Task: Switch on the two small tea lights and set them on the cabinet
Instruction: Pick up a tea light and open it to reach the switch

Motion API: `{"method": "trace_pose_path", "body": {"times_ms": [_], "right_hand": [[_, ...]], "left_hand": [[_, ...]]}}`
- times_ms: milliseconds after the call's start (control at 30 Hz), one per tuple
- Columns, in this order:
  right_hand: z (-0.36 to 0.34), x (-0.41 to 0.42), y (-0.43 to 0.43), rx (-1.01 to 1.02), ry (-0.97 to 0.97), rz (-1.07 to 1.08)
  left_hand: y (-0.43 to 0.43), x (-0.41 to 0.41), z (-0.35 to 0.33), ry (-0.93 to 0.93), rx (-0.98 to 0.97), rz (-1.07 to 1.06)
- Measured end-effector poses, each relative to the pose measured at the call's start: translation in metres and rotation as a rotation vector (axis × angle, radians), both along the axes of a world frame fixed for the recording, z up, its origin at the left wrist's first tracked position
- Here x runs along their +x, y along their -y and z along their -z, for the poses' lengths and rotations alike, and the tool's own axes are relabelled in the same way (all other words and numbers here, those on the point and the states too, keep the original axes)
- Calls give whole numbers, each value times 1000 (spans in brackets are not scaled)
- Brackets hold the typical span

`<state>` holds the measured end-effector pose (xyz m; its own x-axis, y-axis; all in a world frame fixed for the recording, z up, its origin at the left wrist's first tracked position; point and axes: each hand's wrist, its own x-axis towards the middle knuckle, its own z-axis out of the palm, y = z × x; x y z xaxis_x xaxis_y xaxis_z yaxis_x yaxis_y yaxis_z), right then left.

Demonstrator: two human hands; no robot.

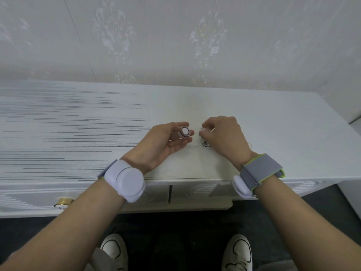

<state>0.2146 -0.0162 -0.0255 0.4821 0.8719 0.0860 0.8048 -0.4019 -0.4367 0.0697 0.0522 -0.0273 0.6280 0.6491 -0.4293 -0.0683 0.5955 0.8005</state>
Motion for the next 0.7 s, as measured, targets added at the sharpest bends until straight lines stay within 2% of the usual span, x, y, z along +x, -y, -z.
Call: {"method": "trace_pose_path", "body": {"times_ms": [67, 167, 267, 333, 433, 567, 700], "right_hand": [[-1, 1, -1, 60, -59, 43], [-11, 4, -1, 173, -329, 108], [-20, 3, 0, 220, -614, 32], [-21, 0, 0, 207, -676, -16], [-16, 0, -1, 193, -586, 11], [-13, 5, -1, 210, -269, 68], [-9, -1, -5, 169, -69, -36]], "left_hand": [[0, 0, 0, 7, 4, -1], [0, 1, 0, 22, 16, -10], [0, 2, 1, 39, 32, -19], [0, 2, 1, 45, 39, -23], [-1, 3, 2, 27, 31, -47], [-3, 2, 2, 9, 10, -77], [-4, 1, 2, 11, 2, -82]]}}
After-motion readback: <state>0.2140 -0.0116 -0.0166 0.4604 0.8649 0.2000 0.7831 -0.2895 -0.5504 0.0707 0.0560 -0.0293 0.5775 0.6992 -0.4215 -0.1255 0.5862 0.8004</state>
